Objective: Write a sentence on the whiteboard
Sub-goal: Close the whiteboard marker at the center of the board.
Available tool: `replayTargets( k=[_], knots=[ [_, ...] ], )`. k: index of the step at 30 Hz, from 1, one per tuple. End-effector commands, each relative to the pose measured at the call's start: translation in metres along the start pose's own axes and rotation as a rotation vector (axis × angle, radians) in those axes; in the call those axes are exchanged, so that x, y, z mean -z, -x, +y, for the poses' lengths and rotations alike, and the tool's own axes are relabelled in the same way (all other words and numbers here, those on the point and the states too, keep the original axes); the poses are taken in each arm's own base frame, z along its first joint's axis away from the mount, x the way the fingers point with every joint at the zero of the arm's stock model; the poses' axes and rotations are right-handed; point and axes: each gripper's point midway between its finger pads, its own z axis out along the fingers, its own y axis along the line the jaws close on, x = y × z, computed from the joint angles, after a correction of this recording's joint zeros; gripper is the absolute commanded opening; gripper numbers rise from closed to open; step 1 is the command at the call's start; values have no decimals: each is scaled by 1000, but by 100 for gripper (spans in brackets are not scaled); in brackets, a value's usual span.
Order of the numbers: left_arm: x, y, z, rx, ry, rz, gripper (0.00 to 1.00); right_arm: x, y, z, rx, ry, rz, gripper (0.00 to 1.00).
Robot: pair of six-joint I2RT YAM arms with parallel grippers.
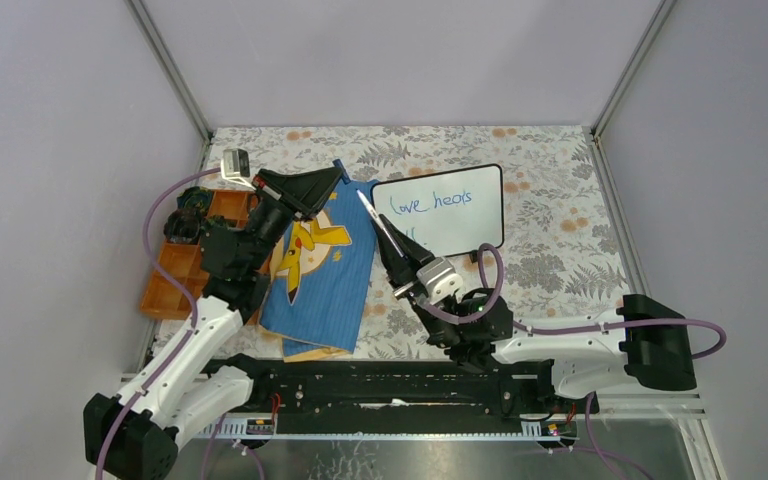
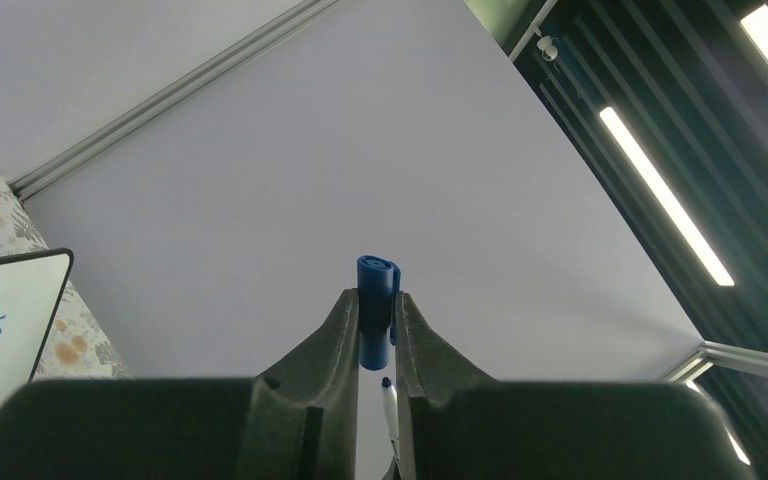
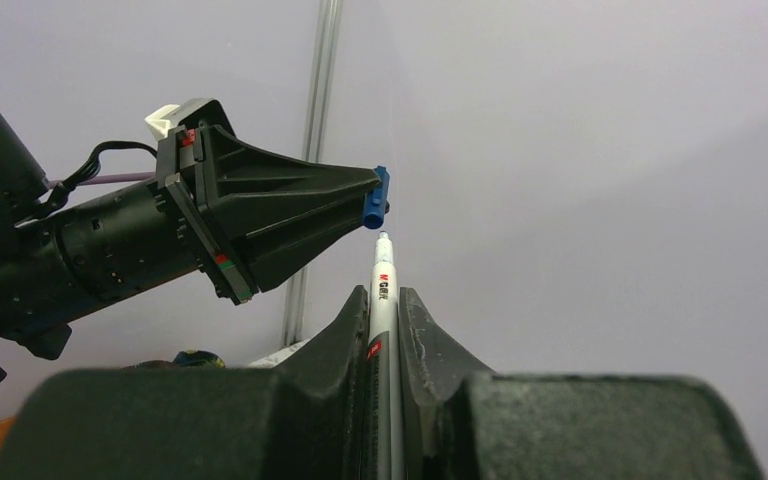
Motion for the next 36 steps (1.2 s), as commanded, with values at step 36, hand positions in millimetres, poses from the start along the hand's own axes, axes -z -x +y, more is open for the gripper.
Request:
replayTargets(
  k=[36],
  knots=[
    [12,-8,-16,-9,-47,40,0,-16,22,-5,-128,-69,-47,0]
  ],
)
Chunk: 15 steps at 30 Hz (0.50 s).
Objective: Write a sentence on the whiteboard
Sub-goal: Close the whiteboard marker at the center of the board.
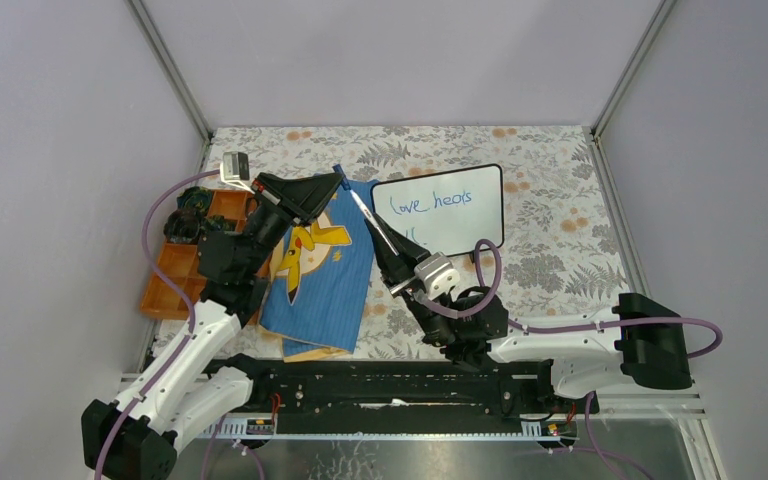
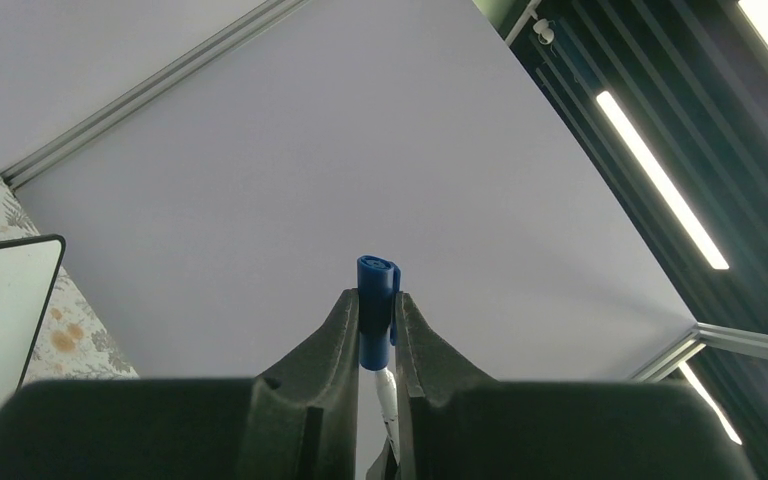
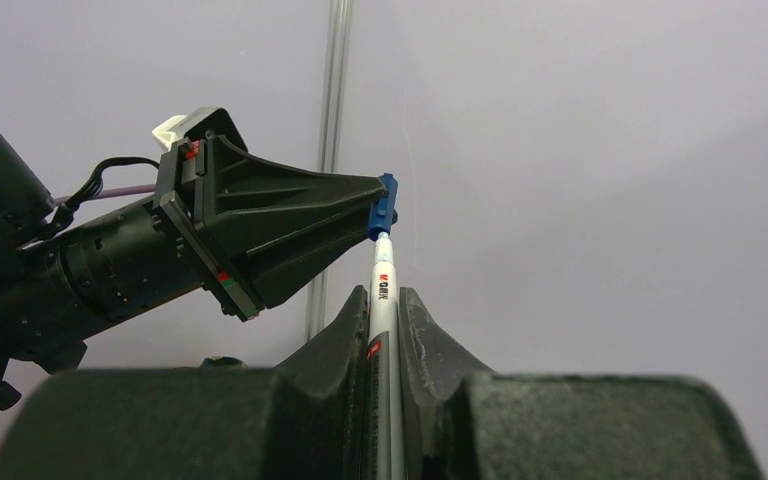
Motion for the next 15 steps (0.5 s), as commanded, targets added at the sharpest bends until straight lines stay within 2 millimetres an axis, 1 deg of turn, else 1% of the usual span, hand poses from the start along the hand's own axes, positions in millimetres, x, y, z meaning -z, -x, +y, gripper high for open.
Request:
replayTargets(
  k=[1,9,15],
  knots=[
    [4,-2,-9,-5,-31,12,0,-10,22,-11,-66,-67,-51,0],
    [5,-3,-7,-3,-27,15,0,-10,20,-11,-62,-72,-44,0],
    [5,-3,-10,-5,-37,19,0,-10,20,-11,-62,-72,-43,0]
  ],
)
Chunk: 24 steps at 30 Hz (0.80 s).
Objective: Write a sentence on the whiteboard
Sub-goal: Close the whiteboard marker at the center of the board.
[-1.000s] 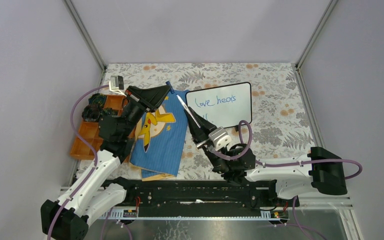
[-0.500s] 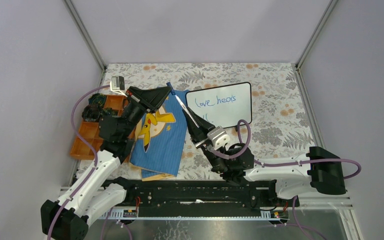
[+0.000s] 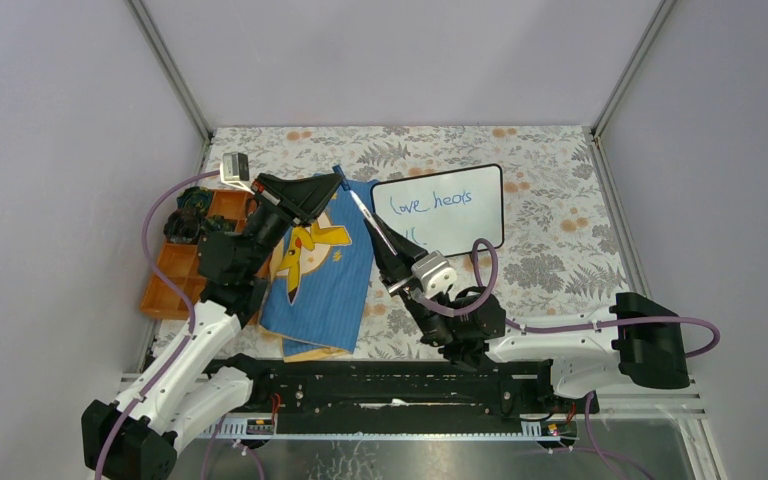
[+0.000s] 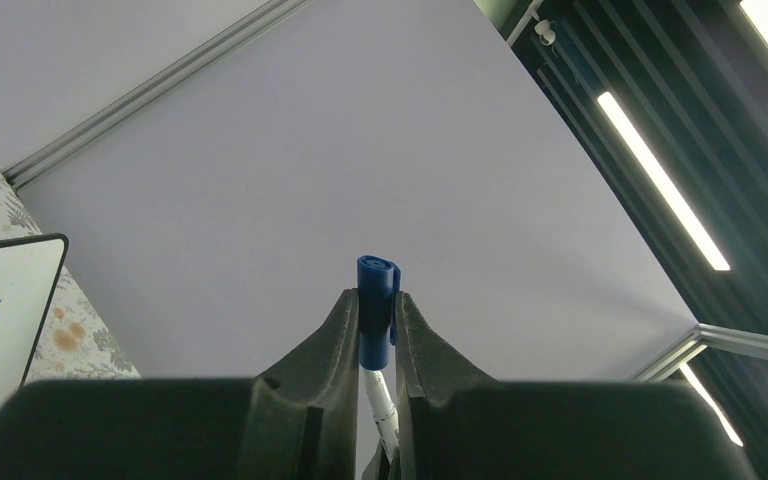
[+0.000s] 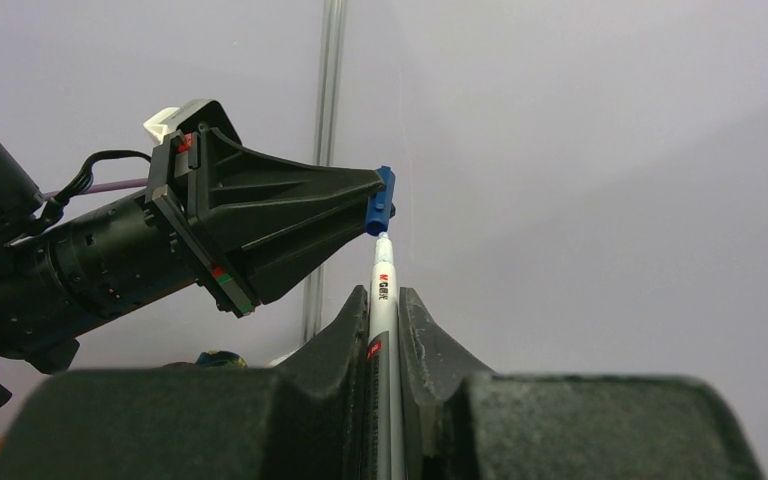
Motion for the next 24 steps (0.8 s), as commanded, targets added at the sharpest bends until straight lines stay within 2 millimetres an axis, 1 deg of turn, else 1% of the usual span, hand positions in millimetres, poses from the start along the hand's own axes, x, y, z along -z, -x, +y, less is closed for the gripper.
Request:
replayTargets(
  k=[1,15,24],
  knots=[
    [4,-2,-11,-7,-39,16,0,-10,25,-11,-67,-62,-59,0],
    [4,-2,-6,-4,-26,8,0,-10,28,-9,-83,-46,-61,0],
    [1,1,-7,-8,-28,1,0,-9,27,-10,-87,-43,-56,0]
  ],
)
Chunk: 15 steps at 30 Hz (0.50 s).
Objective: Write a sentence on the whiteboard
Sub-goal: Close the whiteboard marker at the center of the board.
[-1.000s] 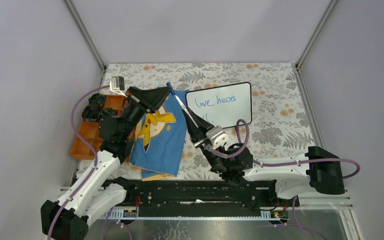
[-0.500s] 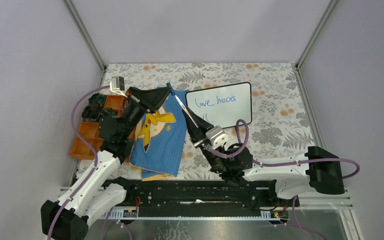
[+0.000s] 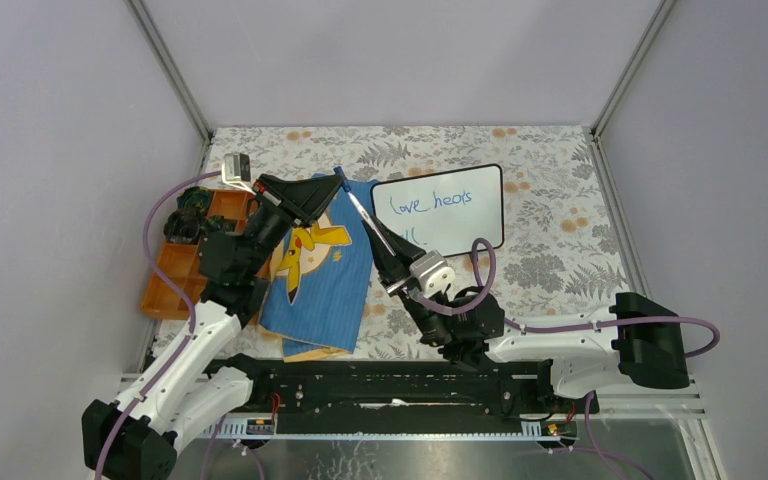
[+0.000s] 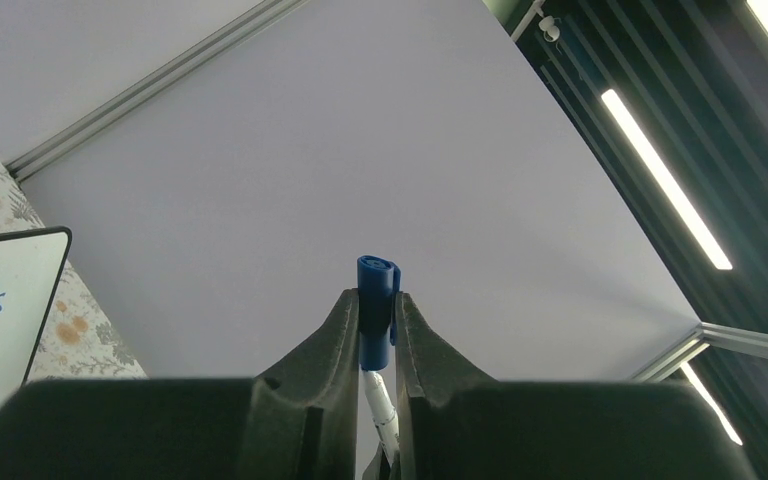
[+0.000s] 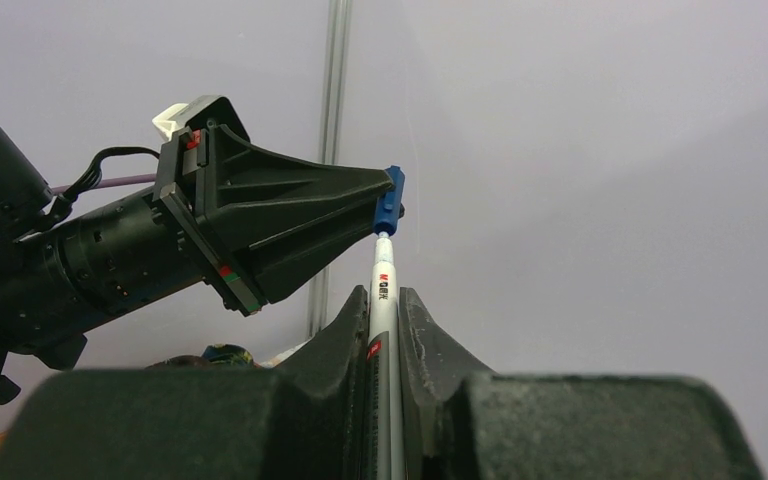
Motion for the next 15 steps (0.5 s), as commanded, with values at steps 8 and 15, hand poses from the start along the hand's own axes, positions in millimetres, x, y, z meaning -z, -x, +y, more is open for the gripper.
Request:
replayTargets(
  k=[8,15],
  knots=[
    [2,0,-10,-9,-38,7,0,-10,31,-15,-68,-69,-73,0],
    [4,-2,-11,-8,-41,13,0,-11,30,-16,-58,-85,-73,0]
  ],
)
